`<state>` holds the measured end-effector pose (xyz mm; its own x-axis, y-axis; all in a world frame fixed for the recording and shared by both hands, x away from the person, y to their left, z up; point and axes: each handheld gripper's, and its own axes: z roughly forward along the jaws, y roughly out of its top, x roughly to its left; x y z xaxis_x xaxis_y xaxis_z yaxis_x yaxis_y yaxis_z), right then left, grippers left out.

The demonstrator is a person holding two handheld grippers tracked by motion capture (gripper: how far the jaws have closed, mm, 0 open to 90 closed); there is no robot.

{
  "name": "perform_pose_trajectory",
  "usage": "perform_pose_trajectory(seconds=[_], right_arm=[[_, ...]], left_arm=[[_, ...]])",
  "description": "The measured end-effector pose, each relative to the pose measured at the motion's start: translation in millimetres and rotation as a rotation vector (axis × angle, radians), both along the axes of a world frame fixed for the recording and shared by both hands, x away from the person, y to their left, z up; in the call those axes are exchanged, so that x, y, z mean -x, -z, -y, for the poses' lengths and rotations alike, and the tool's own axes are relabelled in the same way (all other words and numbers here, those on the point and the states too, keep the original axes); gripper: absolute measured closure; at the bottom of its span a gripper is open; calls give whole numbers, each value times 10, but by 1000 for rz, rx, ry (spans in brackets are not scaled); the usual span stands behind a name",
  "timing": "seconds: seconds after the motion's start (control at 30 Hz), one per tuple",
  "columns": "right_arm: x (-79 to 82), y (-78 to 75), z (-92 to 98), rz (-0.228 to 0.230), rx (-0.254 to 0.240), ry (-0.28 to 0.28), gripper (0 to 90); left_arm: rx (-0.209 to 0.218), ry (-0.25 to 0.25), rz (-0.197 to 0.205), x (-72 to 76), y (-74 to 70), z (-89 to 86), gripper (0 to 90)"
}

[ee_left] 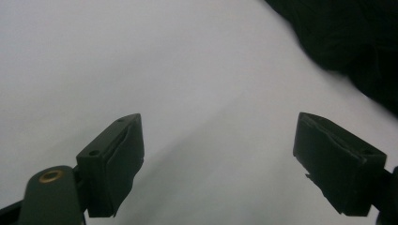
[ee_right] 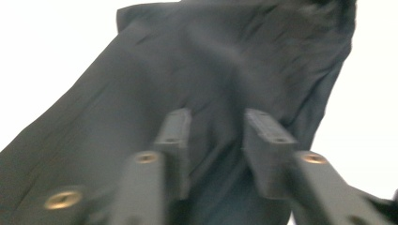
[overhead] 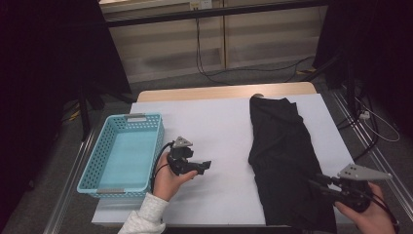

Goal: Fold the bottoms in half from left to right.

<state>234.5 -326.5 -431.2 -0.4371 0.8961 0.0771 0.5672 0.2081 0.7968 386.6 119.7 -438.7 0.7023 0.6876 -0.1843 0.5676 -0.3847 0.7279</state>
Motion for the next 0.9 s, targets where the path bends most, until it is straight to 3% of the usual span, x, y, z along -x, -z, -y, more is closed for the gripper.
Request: perform_pose_trajectory(seconds=[0.17, 0.4, 0.47, 0.5, 0.53, 0.57, 0.6, 0.7, 0.83, 0.9], right_arm=[[-486, 85, 68, -13, 58, 120, 445], [-1001, 248, 187, -79, 91, 242, 411], [-1075, 291, 198, -128, 69, 258, 450], [-1092, 313, 185, -126, 84, 260, 497], [-1099, 314, 174, -113, 94, 250, 617], [-1106, 300, 178, -121, 74, 240, 783], [-1107, 297, 185, -129, 55, 233, 885], [-1128, 282, 219, -126, 58, 214, 898], [-1165, 214, 363, -105, 36, 278, 896], [-1187, 206, 372, -122, 72, 287, 845]], left_arm=[[-2, 2, -8, -1, 15, -9, 165], [0, 5, -12, 3, 14, -17, 166], [-4, 9, -12, 2, 11, -28, 165], [0, 6, -15, 5, 10, -30, 166], [1, 0, -9, 8, 9, -30, 166], [0, 0, -9, 8, 7, -32, 165], [3, -2, -9, 9, 7, -32, 165], [0, 2, -9, 11, 8, -32, 168], [-3, 10, -16, 6, 14, -28, 170], [-4, 3, -11, 10, 9, -25, 170]])
